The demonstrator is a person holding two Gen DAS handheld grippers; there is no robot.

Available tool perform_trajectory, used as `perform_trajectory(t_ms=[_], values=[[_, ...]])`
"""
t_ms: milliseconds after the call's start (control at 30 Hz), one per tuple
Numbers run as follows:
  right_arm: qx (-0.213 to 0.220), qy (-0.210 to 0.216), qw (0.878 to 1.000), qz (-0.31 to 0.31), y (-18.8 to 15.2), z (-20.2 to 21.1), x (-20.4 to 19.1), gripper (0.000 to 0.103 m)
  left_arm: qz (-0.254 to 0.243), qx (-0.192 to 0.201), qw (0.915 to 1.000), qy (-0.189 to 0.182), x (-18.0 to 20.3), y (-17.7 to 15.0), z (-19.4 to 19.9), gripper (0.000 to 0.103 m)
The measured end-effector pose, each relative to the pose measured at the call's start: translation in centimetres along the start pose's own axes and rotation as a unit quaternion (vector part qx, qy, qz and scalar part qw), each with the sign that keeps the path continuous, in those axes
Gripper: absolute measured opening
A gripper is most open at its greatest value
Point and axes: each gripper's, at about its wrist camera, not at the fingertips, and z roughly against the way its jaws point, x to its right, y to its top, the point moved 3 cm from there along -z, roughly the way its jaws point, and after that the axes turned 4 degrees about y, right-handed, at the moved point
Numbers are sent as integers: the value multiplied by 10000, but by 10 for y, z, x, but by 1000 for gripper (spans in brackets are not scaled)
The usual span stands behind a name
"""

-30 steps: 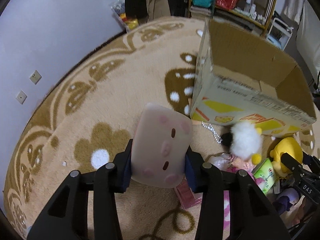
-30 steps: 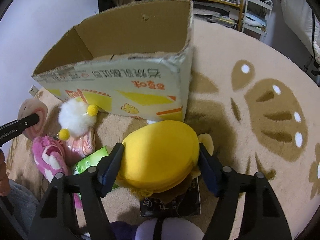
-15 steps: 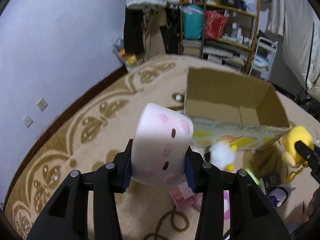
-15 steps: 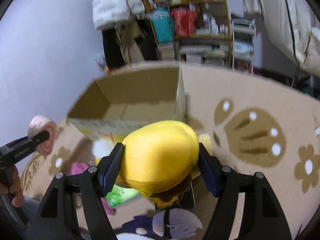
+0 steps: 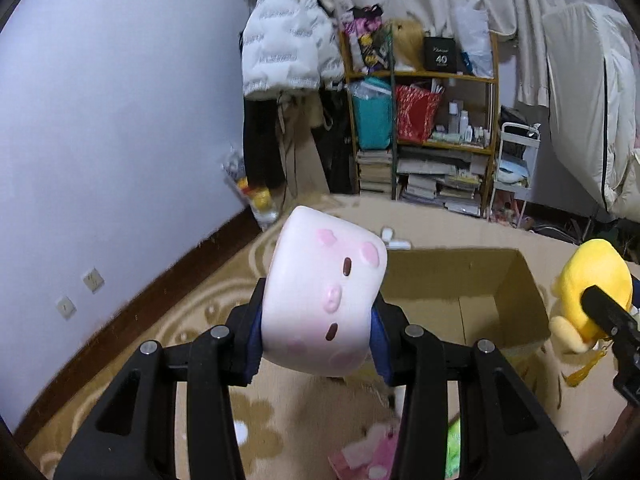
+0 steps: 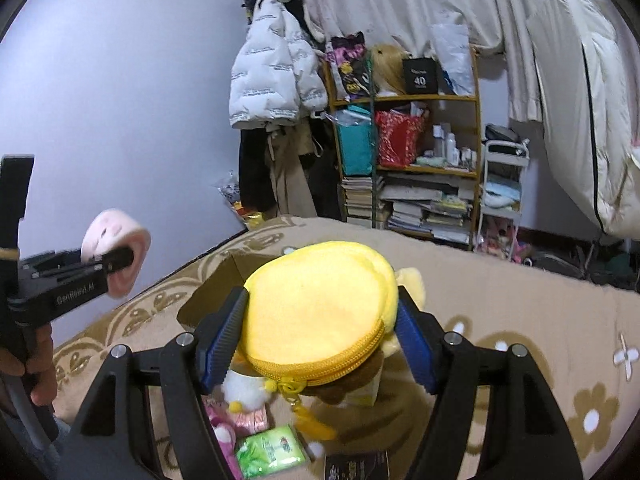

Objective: Organize soft objects
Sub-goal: 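Close the left tool on the pink plush while the right tool grips the yellow plush, lift both, then lower the pink plush into the box with the left tool while the right tool drops the yellow plush in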

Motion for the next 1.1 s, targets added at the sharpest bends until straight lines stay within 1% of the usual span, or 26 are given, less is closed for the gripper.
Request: perform_trajectory(t_ms=[67,200,267,333,400,467,633,767,967,1100], values=[[34,21,10000,22,5,-4,1,75,-43,110,9999,-47,5,9,0,42],[80,6,9999,94,13,-13,4,75,-129,195,9995,-189,17,20,-3,42],[101,3,9999,139,17,-17,6,76,-204,303,9991,-225,24,23,-6,43],[103,7,9998,187,21,-23,7,76,-264,451,9985,-186,31,20,-7,43],[108,7,9997,211,21,-29,11,76,-292,473,9981,-268,39,18,-13,43],[68,28,9998,211,21,-37,13,76,-276,416,9979,-401,43,16,-20,43],[-46,84,9999,140,13,-50,19,76,-404,310,9977,-443,51,9,-37,44],[-157,136,9997,138,6,-60,22,76,-466,118,9973,-557,60,2,-51,44],[-308,272,9992,15,-5,-76,30,76,-697,-152,9954,-638,75,-11,-70,44],[-391,347,9986,-48,-10,-84,34,77,-644,-339,9943,-773,78,-18,-79,44]])
